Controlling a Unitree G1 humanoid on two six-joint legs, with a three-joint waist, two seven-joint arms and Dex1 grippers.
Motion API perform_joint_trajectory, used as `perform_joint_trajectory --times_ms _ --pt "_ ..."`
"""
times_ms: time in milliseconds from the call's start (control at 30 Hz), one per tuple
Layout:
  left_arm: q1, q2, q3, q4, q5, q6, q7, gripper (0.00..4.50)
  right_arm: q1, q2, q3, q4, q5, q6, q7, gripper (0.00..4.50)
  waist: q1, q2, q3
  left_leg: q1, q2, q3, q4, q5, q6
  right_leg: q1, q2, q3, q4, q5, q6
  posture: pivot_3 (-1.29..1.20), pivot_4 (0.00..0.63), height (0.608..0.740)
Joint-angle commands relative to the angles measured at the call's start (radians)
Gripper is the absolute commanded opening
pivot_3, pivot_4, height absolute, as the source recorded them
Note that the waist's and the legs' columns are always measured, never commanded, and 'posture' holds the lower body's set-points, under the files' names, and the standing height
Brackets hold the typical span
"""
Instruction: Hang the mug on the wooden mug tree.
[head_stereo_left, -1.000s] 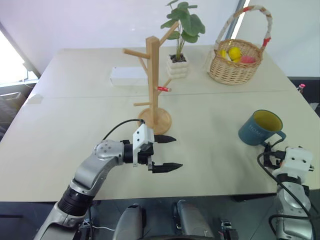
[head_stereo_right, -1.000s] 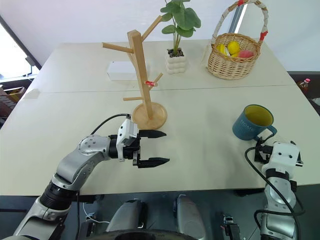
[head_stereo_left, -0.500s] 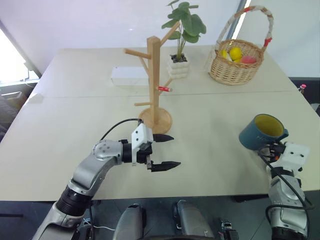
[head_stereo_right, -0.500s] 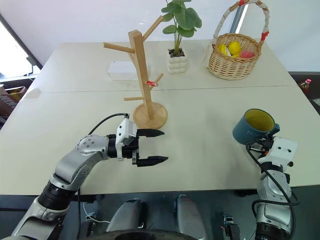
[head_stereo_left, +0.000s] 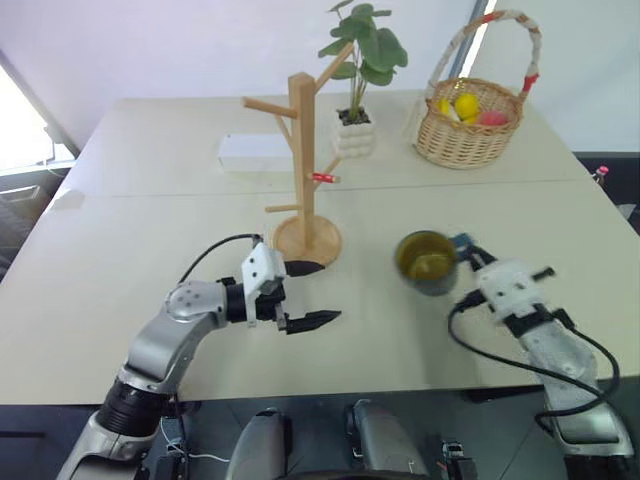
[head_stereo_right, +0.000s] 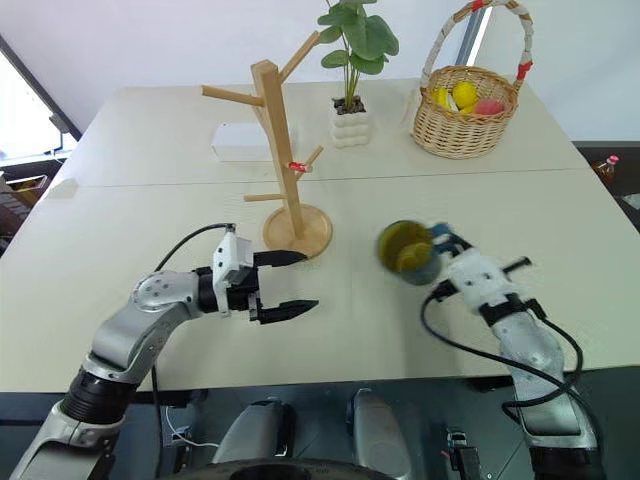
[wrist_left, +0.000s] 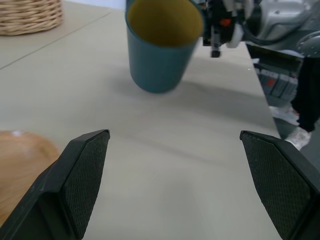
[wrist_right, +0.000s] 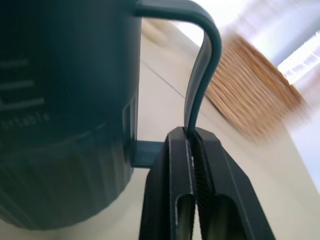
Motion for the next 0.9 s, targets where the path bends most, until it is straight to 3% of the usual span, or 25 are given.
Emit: perform_joint_trajectory --times_ms 33,233,400,900 --pt "0.011 0.012 0.102 -0.025 -0.059 -0.004 0.019 4.50 -0.132 -0.025 0.055 -0.128 -0.002 0.034 0.085 0.05 0.000 -0.001 0.000 0.000 0.000 0.000 0.000 0.000 0.000 0.000 0.000 0.000 0.000 0.000 0.000 0.00 0.150 0.740" --pt "0.014 0.052 0.231 -0.036 -0.134 0.039 0.047 4.50 -0.387 0.006 0.122 -0.166 0.012 0.179 0.151 0.05 0.007 -0.004 0.002 -0.001 0.000 -0.002 0.001 0.000 0.000 0.000 -0.001 -0.002 0.000 0.000 0.000 0.00 0.150 0.740" --pt "0.015 0.092 0.304 -0.056 -0.200 0.079 0.051 4.50 -0.516 0.015 0.145 -0.148 0.017 0.247 0.186 0.05 0.007 -0.004 0.002 -0.002 -0.001 -0.002 0.000 0.000 0.000 -0.001 -0.004 -0.002 -0.002 0.000 0.000 0.00 0.150 0.740" --pt "0.033 0.134 0.357 -0.086 -0.252 0.104 0.068 4.50 -0.626 0.029 0.211 -0.132 0.024 0.290 0.275 0.05 0.005 -0.004 0.002 -0.002 -0.001 -0.002 0.000 0.000 0.000 -0.001 -0.004 -0.002 -0.001 0.000 0.000 0.00 0.150 0.740"
